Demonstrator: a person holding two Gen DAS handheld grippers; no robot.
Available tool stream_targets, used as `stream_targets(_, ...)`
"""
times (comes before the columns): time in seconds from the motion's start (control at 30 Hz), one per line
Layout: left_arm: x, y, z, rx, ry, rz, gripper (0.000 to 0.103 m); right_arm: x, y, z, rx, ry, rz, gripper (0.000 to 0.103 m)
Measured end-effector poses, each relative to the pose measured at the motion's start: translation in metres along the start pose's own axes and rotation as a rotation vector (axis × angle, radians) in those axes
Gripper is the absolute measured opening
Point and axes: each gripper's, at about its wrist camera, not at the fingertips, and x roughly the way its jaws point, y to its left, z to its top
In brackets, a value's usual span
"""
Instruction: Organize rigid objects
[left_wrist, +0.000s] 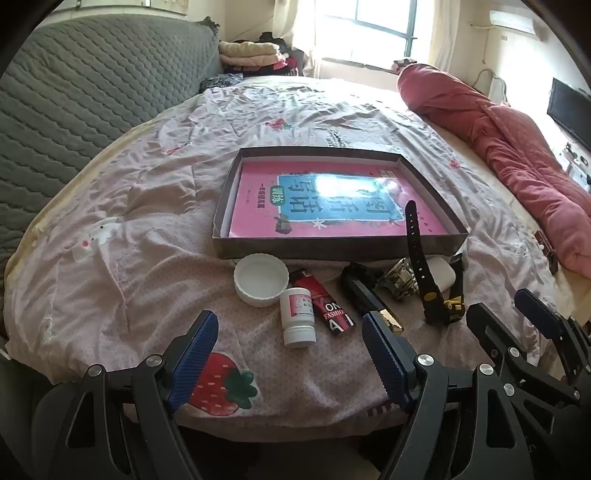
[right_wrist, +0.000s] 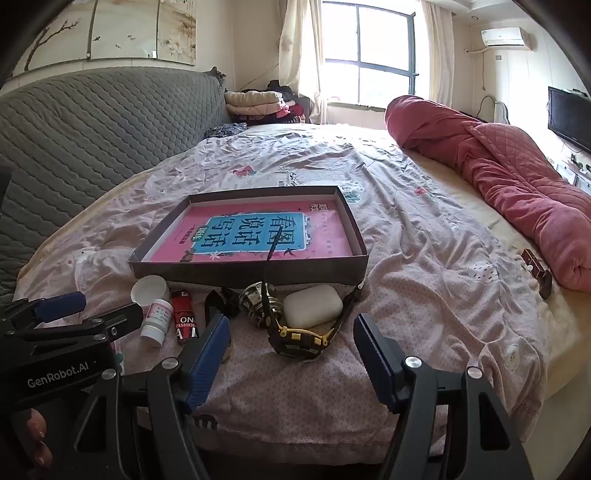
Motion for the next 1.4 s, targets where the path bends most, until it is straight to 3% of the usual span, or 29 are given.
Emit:
stream_targets(1.07, 0.003, 0.001, -0.002, -0.002, 0.01, -0.003, 0.081, -0.002, 0.0, 0.0, 0.006, 0.001, 0.006, 0.069)
stream_targets(1.4, 0.008, 0.011, -0.008, -0.024, 0.049, -0.022, 0.081, -0.003, -0.003, 0.001, 0.011, 0.0, 0.015, 0.069)
